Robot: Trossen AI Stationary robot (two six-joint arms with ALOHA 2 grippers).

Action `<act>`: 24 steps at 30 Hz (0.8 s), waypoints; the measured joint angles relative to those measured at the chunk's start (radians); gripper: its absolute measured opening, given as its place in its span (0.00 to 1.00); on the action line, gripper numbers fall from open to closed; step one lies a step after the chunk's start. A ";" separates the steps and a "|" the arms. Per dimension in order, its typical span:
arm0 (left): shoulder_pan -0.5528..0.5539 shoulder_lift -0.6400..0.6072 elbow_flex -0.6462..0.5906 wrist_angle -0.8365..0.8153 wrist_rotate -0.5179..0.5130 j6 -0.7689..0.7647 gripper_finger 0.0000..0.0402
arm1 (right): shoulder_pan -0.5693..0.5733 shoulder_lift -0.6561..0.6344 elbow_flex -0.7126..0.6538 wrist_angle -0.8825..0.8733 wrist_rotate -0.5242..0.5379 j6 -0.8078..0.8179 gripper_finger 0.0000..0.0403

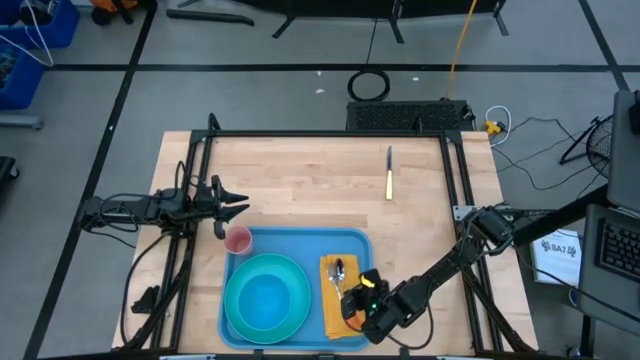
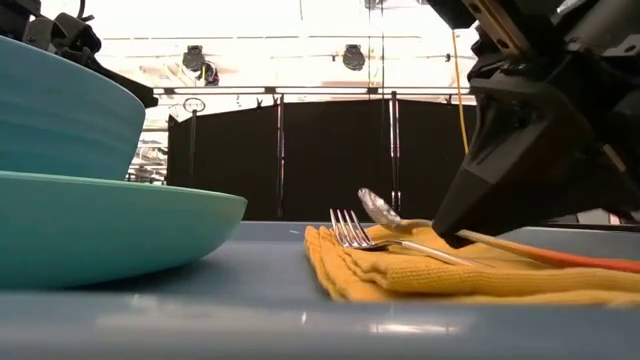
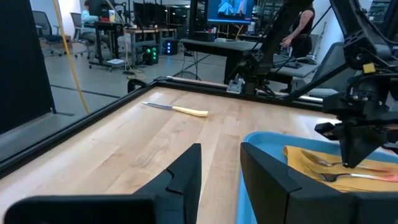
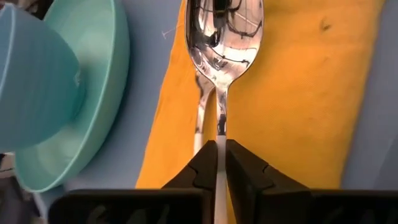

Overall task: Set up tray
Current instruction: Put the orange spoon on the yellow napkin to the right of the orange fork

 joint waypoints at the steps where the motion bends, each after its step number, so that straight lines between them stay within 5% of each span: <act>1: 0.000 0.000 0.000 0.000 0.000 0.000 0.29 | 0.000 0.000 -0.013 0.032 0.000 -0.008 0.06; 12: 0.000 0.000 0.000 0.000 0.000 0.000 0.29 | 0.002 0.000 -0.064 0.152 0.054 -0.072 0.18; 24: 0.000 0.000 0.000 0.000 0.000 0.000 0.29 | -0.019 0.000 -0.064 0.112 0.057 -0.128 0.06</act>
